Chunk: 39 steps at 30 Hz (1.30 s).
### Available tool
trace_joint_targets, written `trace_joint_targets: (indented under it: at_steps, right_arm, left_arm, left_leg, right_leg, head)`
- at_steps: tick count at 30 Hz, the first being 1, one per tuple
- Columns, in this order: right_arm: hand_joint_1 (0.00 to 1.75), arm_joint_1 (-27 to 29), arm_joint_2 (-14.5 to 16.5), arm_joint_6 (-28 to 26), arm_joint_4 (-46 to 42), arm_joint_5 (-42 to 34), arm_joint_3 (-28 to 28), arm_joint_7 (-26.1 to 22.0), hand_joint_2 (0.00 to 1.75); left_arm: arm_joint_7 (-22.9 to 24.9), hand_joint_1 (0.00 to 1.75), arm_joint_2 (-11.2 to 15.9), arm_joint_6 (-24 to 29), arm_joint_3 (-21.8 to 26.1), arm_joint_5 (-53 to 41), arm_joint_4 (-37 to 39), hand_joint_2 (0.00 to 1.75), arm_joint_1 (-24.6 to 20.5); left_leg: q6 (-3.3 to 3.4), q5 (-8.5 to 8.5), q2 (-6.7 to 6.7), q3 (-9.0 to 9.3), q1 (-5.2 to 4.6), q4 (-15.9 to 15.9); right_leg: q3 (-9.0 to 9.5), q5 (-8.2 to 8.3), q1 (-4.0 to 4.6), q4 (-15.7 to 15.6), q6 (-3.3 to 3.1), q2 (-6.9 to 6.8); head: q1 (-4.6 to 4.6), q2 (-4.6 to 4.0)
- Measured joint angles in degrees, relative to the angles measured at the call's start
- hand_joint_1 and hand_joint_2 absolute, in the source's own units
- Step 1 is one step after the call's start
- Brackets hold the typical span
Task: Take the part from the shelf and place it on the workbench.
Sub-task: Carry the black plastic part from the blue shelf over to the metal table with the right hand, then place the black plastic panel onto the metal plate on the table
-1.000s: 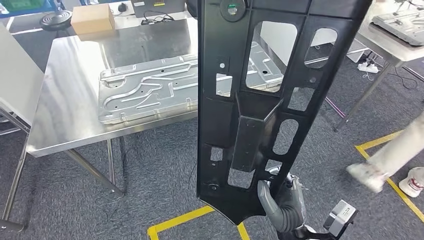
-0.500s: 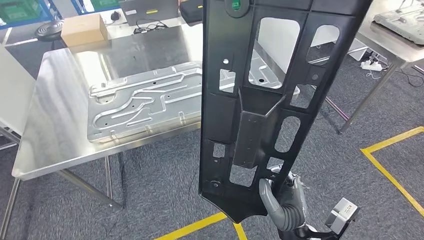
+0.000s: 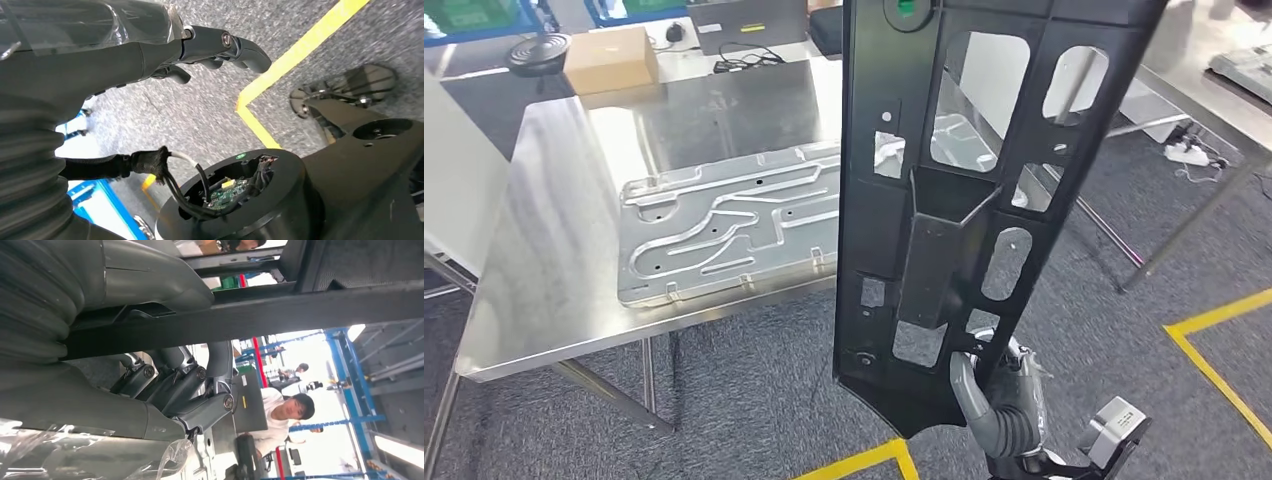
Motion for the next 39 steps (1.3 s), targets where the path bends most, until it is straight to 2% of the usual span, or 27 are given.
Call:
trace_joint_targets:
  at_steps: [1, 2, 3, 5, 7, 8, 10, 11, 12, 13, 14, 16, 18, 20, 22, 23, 24, 26, 27, 28, 29, 31, 32, 33, 34, 36, 39]
  right_arm:
    - [1.75, 0.02, -0.07, -0.09, 0.0, 0.12, 0.0, 0.08, 1.75]
    - [1.75, 0.0, -0.13, -0.17, -0.02, 0.19, 0.0, 0.15, 1.75]
    - [1.75, -0.03, -0.17, -0.23, -0.08, 0.21, 0.0, 0.22, 1.75]
    - [1.75, -0.19, -0.2, -0.32, -0.28, 0.29, 0.01, 0.39, 1.75]
    - [1.75, -0.36, -0.25, -0.38, -0.51, 0.52, 0.02, 0.69, 1.75]
    - [1.75, -0.43, -0.29, -0.44, -0.61, 0.65, 0.02, 0.88, 1.75]
    - [1.75, -0.54, -0.34, -0.56, -0.74, 1.1, 0.02, 1.31, 1.75]
    - [1.75, -0.62, -0.36, -0.69, -0.75, 1.47, 0.02, 1.66, 1.75]
    - [1.75, -0.78, -0.39, -0.89, -0.77, 2.05, 0.02, 2.21, 1.75]
    - [1.75, -1.04, -0.46, -1.25, -0.81, 2.78, 0.02, 3.03, 1.75]
    - [1.75, -1.49, -0.57, -1.79, -0.88, 3.67, 0.03, 4.2, 1.75]
    - [1.75, -3.06, -1.1, -3.36, -1.15, 5.64, 0.03, 7.54, 1.75]
    - [1.75, -5.52, -2.1, -5.21, -1.57, 7.26, -0.07, 11.8, 1.75]
    - [1.75, -8.55, -3.31, -6.92, -2.06, 8.13, -0.39, 16.18, 1.75]
    - [1.75, -11.37, -4.58, -8.28, -2.56, 8.42, -0.95, 19.61, 1.75]
    - [1.75, -12.67, -5.21, -8.78, -2.8, 8.44, -1.26, 20.72, 1.75]
    - [1.75, -13.71, -5.88, -9.19, -3.02, 8.46, -1.61, 21.47, 1.75]
    - [1.75, -15.45, -7.13, -10.15, -3.31, 8.73, -2.19, 22.65, 1.75]
    - [1.75, -16.11, -7.74, -10.75, -3.4, 8.98, -2.42, 23.32, 1.75]
    - [1.75, -16.77, -8.35, -11.35, -3.51, 9.24, -2.61, 24.16, 1.75]
    - [1.75, -17.45, -8.97, -11.83, -3.62, 9.46, -2.81, 24.94, 1.75]
    - [1.75, -18.77, -10.2, -12.52, -3.84, 9.65, -3.34, 26.16, 1.75]
    - [1.75, -19.44, -10.7, -12.79, -3.93, 9.71, -3.63, 26.55, 1.75]
    - [1.75, -20.02, -11.16, -13.06, -4.03, 9.85, -3.89, 26.96, 1.75]
    - [1.75, -20.56, -11.54, -13.34, -4.11, 10.09, -4.14, 27.51, 1.75]
    - [1.75, -21.66, -12.26, -13.71, -4.21, 10.72, -4.61, 28.93, 1.75]
    - [1.75, -23.38, -13.4, -13.79, -4.21, 11.55, -5.41, 31.16, 1.75]
  left_arm:
    - [-0.02, 0.0, -0.01, 0.01, 0.0, -0.01, -0.02, 1.75, 0.0]
    - [-0.08, 0.0, -0.01, 0.01, -0.01, -0.03, -0.04, 1.75, -0.08]
    - [-0.15, 0.0, 0.0, 0.01, -0.01, -0.07, -0.05, 1.75, -0.16]
    - [-0.34, 0.0, 0.01, 0.0, -0.02, -0.12, -0.07, 1.75, -0.24]
    - [-0.5, 0.0, 0.01, -0.02, -0.04, -0.17, -0.08, 1.75, -0.19]
    - [-0.55, 0.0, 0.01, -0.03, -0.05, -0.19, -0.09, 1.75, -0.24]
    - [-0.64, 0.0, 0.0, -0.06, -0.05, -0.21, -0.11, 1.75, -0.34]
    - [-0.71, 0.0, 0.0, -0.09, -0.03, -0.2, -0.11, 1.75, -0.37]
    - [-0.78, 0.0, 0.0, -0.15, -0.02, -0.24, -0.11, 1.75, -0.41]
    - [-0.85, 0.0, 0.01, -0.22, 0.0, -0.3, -0.12, 1.75, -0.44]
    - [-0.9, 0.0, 0.02, -0.3, 0.01, -0.42, -0.13, 1.75, -0.47]
    - [-0.92, 0.0, 0.1, -0.43, 0.01, -0.68, -0.13, 1.75, -0.34]
    - [-0.97, 0.0, 0.19, -0.63, -0.01, -0.88, -0.17, 1.75, -0.25]
    - [-1.04, 0.0, 0.32, -0.84, -0.03, -1.1, -0.21, 1.75, -0.18]
    - [-1.2, 0.0, 0.43, -0.96, -0.03, -1.26, -0.23, 1.75, -0.09]
    - [-1.31, 0.0, 0.42, -0.99, -0.03, -1.29, -0.23, 1.75, -0.16]
    - [-1.43, 0.0, 0.42, -1.01, -0.03, -1.32, -0.24, 1.75, -0.24]
    - [-1.56, 0.0, 0.4, -1.01, -0.03, -1.41, -0.24, 1.75, -0.43]
    - [-1.6, 0.0, 0.4, -1.01, -0.03, -1.48, -0.24, 1.75, -0.46]
    - [-1.6, 0.0, 0.39, -1.01, -0.03, -1.57, -0.24, 1.75, -0.43]
    - [-1.6, 0.0, 0.37, -1.01, -0.04, -1.68, -0.24, 1.75, -0.39]
    - [-1.6, 0.0, 0.33, -1.02, -0.05, -1.84, -0.24, 1.75, -0.34]
    - [-1.6, 0.0, 0.34, -1.02, -0.05, -1.92, -0.24, 1.75, -0.4]
    - [-1.6, 0.0, 0.38, -1.02, -0.04, -1.97, -0.24, 1.75, -0.46]
    - [-1.6, 0.0, 0.44, -1.01, -0.04, -2.05, -0.24, 1.75, -0.47]
    - [-1.6, 0.0, 0.5, -1.03, -0.05, -2.18, -0.24, 1.75, -0.41]
    - [-1.59, 0.0, 0.53, -1.09, -0.05, -2.35, -0.24, 1.75, -0.34]
  left_leg:
    - [-0.26, -0.52, -0.5, 0.57, 0.01, 0.02]
    - [-0.6, -1.01, -0.93, 0.81, -0.01, -0.1]
    - [-0.97, -1.36, -1.33, 1.01, -0.03, -0.24]
    - [-1.59, -1.7, -1.82, 1.55, -0.13, -0.3]
    - [-2.09, -2.16, -0.89, 1.38, -0.11, 1.59]
    - [-2.37, -2.82, -0.07, 0.05, -0.06, 4.08]
    - [-2.86, -4.97, 1.32, -4.86, 0.04, 11.65]
    - [-2.99, -6.07, 1.52, -7.53, 0.09, 14.99]
    - [-3.01, -6.46, 1.61, -9.48, 0.09, 16.7]
    - [-2.86, -5.75, 1.72, -10.44, 0.02, 16.37]
    - [-2.56, -3.86, 1.94, -10.4, -0.11, 14.06]
    - [-1.39, 1.67, 3.32, -8.93, -0.71, 6.95]
    - [-0.46, 4.56, 4.67, -8.01, -1.53, 2.78]
    - [-0.09, 4.61, 4.6, -7.62, -1.96, 2.01]
    - [0.22, 4.77, 4.06, -6.67, -1.58, 1.07]
    - [0.39, 4.79, 3.87, -6.12, -1.25, 0.49]
    - [0.56, 4.71, 3.67, -5.66, -1.02, 0.1]
    - [0.86, 4.23, 3.14, -5.08, -0.84, -0.09]
    - [0.9, 3.91, 2.8, -4.77, -0.77, -0.09]
    - [0.84, 3.55, 2.45, -4.33, -0.68, -0.09]
    - [0.69, 3.15, 2.09, -3.78, -0.55, -0.08]
    - [0.18, 2.28, 1.45, -2.63, -0.27, -0.1]
    - [-0.17, 1.82, 1.16, -2.34, -0.28, 0.02]
    - [-0.5, 1.52, 0.97, -2.22, -0.33, 0.05]
    - [-0.63, 1.32, 0.86, -2.27, -0.49, 0.09]
    - [-0.2, 1.37, 0.81, -2.3, -0.66, -0.02]
    - [0.36, 1.51, 0.83, -2.18, -0.71, -0.47]
  right_leg:
    - [0.8, 2.32, 0.04, -3.54, -0.14, 0.57]
    - [1.43, 3.72, 0.15, -6.02, -0.29, 1.06]
    - [1.73, 4.32, 0.25, -7.2, -0.54, 1.37]
    - [2.39, 3.76, 0.3, -7.4, -1.24, 0.7]
    - [3.57, 3.44, 0.08, -7.58, -2.1, -0.2]
    - [4.19, 3.05, 0.05, -7.61, -2.49, -0.66]
    - [5.14, 2.06, 0.12, -7.64, -2.97, -1.5]
    - [5.63, 1.54, 0.17, -7.64, -3.03, -1.88]
    - [6.26, 0.96, 0.23, -7.64, -3.02, -2.3]
    - [7.07, 0.33, 0.3, -7.65, -3.0, -2.76]
    - [8.0, -0.33, 0.4, -7.66, -2.97, -3.25]
    - [9.84, -1.62, 0.62, -7.76, -2.8, -4.07]
    - [10.71, -2.47, 0.8, -7.95, -2.37, -4.5]
    - [11.24, -2.93, 0.9, -8.5, -1.74, -4.91]
    - [11.77, -3.65, 0.86, -8.41, -1.1, -4.28]
    - [11.15, -4.39, 0.88, -6.88, -0.83, -3.42]
    - [9.5, -5.54, 0.8, -3.89, -0.55, -2.41]
    - [3.98, -7.79, 0.77, 4.45, -0.06, -1.38]
    - [1.42, -7.96, 0.73, 7.49, 0.13, -1.3]
    - [-0.2, -6.8, 0.67, 8.36, 0.28, -1.3]
    - [-0.61, -4.43, 0.59, 6.81, 0.41, -1.3]
    - [1.04, 1.51, 0.36, -0.56, 0.71, -1.18]
    - [2.14, 3.34, 0.29, -4.22, 0.65, -1.01]
    - [2.87, 4.22, 0.26, -6.55, 0.41, -0.84]
    - [3.24, 4.34, 0.23, -7.69, 0.13, -0.68]
    - [3.2, 4.33, 0.21, -8.06, -0.35, -0.65]
    - [3.05, 4.31, 0.24, -8.09, -0.49, -0.61]
  head:
    - [-0.02, 0.0]
    - [0.03, 0.0]
    - [0.1, 0.0]
    - [0.2, 0.0]
    - [0.13, 0.0]
    - [0.1, 0.0]
    - [0.08, 0.0]
    - [0.08, 0.0]
    - [0.08, 0.0]
    - [0.08, 0.0]
    - [0.08, 0.0]
    - [0.11, 0.0]
    - [0.14, 0.0]
    - [0.09, 0.0]
    - [0.08, 0.0]
    - [0.11, 0.0]
    - [0.15, 0.0]
    - [0.2, 0.0]
    - [0.2, 0.0]
    - [0.2, 0.0]
    - [0.2, 0.0]
    - [0.2, 0.0]
    - [0.2, 0.0]
    - [0.2, 0.0]
    - [0.19, 0.0]
    - [0.15, 0.0]
    - [0.1, 0.0]
